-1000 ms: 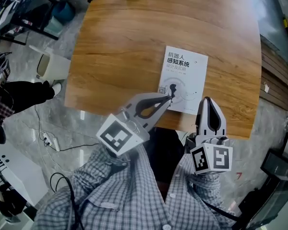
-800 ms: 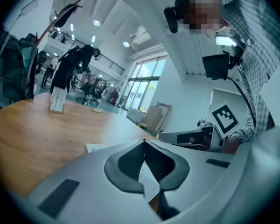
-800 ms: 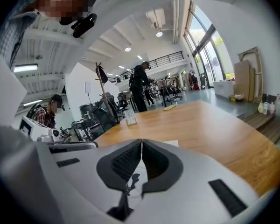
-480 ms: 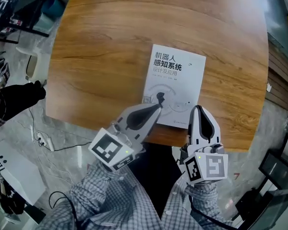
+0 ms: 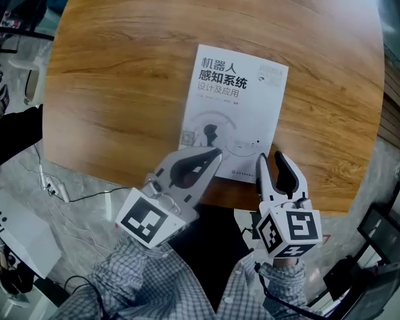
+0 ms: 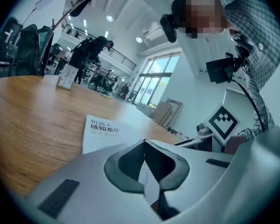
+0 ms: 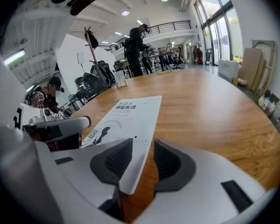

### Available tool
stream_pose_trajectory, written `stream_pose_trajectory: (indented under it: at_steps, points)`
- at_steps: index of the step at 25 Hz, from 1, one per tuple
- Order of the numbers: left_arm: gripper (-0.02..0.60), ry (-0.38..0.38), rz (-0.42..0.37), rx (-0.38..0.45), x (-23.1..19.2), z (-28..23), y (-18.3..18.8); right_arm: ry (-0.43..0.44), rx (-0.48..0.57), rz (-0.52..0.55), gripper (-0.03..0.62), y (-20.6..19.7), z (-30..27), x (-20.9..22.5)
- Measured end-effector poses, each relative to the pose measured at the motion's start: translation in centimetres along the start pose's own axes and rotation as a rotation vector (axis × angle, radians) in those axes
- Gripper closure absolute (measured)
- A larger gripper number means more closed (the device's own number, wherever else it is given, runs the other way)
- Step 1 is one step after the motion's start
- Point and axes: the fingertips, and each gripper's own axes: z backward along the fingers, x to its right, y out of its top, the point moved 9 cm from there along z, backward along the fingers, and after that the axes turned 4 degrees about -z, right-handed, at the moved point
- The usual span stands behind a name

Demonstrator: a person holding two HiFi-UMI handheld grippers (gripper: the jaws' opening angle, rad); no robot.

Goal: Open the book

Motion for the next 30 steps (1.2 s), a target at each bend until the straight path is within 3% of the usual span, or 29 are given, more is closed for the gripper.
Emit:
stream_pose_trajectory:
  at_steps: [4,8,14,21,24,27,28,30]
  points:
    - [0.578,-0.006,-0.017,-0.014,0.4,-0.6,-0.1,0.11,-0.1,-0.137,0.465,-0.2,-0.8,0.9]
    - [0.578,-0.017,-0.022,-0.013,0.5,-0.5,-0.1,0.166,-0.18,-0.256,0.465,-0.3,-1.4,1.7]
    - [0.578,-0.022,-0.055,-0.016,0.8,-0.5,-0.2,0.223,-0.249,-0.23,0.5,0.0,-1.8,2.5]
    - [0.578,-0.039,-0.077,-0.045,0.8,-0.7,-0.3,0.284,-0.211,-0.38,0.554,0.3,-1.1,3.1]
    - [0.578,-0.052,-0.077,-0.101,1.0,-1.0,-0.3,0.332,-0.178,-0.452,0.56,0.8,-0.4,2.9]
    - [0.575,-0.091,-0.13,-0.184,2.2,-1.3,0.1,0.358,-0.154,-0.47,0.563,1.4,0.4,2.5]
    - [0.563,-0.1,-0.15,-0.21,2.7,-1.4,0.3,0.364,-0.148,-0.473,0.563,1.6,0.5,2.3]
    - [0.463,-0.109,-0.179,-0.253,3.9,-1.4,0.5,0.378,-0.139,-0.489,0.565,1.9,0.8,2.0]
